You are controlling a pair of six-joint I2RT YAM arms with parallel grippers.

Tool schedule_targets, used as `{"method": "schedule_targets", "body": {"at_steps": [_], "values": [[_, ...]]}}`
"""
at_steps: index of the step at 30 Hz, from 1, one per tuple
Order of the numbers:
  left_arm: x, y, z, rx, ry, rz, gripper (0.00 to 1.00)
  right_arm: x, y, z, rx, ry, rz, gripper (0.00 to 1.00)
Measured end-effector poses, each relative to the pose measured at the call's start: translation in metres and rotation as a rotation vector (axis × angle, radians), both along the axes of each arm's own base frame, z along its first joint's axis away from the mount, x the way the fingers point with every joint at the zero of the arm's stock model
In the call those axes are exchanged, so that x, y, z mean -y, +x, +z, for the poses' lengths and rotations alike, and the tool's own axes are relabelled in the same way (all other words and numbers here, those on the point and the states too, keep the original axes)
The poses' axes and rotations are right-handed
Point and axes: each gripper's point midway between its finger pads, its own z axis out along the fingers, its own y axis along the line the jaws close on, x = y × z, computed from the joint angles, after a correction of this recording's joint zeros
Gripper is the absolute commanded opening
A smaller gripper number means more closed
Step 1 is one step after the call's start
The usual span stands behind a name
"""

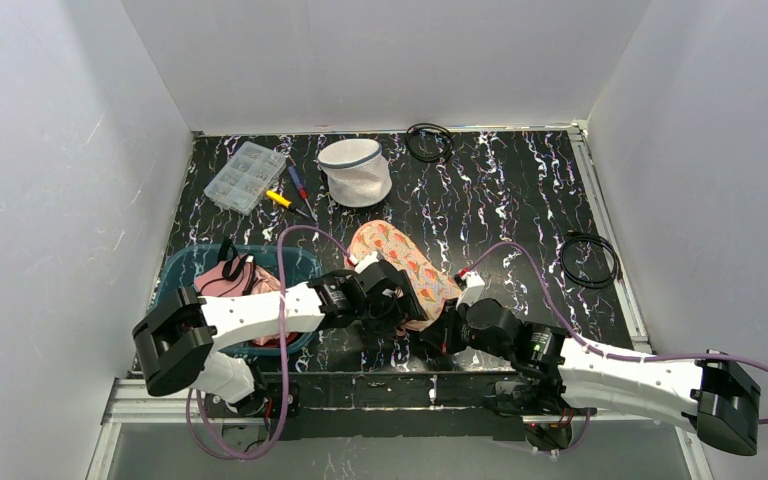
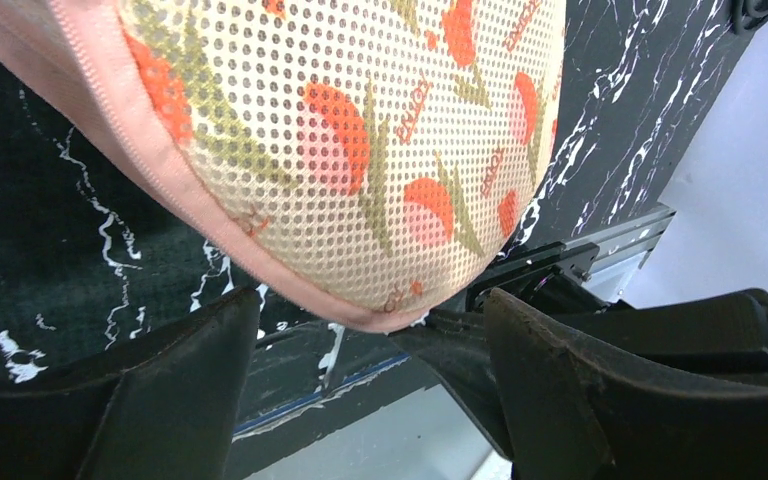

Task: Unzip the laundry bag and remove the bra
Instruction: Unzip the laundry bag at the center of the board.

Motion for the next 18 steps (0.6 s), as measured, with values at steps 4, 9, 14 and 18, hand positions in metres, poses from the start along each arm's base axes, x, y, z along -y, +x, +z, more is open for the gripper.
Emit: {"method": "schedule_targets", "body": {"at_steps": [4, 9, 14, 18], "values": [[0.004, 0.003, -0.008, -0.019, 0.0, 0.023, 0.7, 0.0, -0.001, 0.0, -0.001, 0.001, 0.003, 0.01], [0.002, 0.009, -0.016, -0.04, 0.013, 0.065, 0.59, -0.001, -0.002, 0.001, -0.003, 0.007, 0.01, 0.01], [-0.001, 0.016, -0.016, -0.039, 0.014, 0.098, 0.52, -0.001, -0.002, 0.008, 0.007, 0.03, 0.011, 0.01], [-0.003, 0.019, -0.016, -0.035, 0.017, 0.11, 0.39, -0.001, -0.002, 0.012, 0.012, 0.043, 0.011, 0.01]]}}
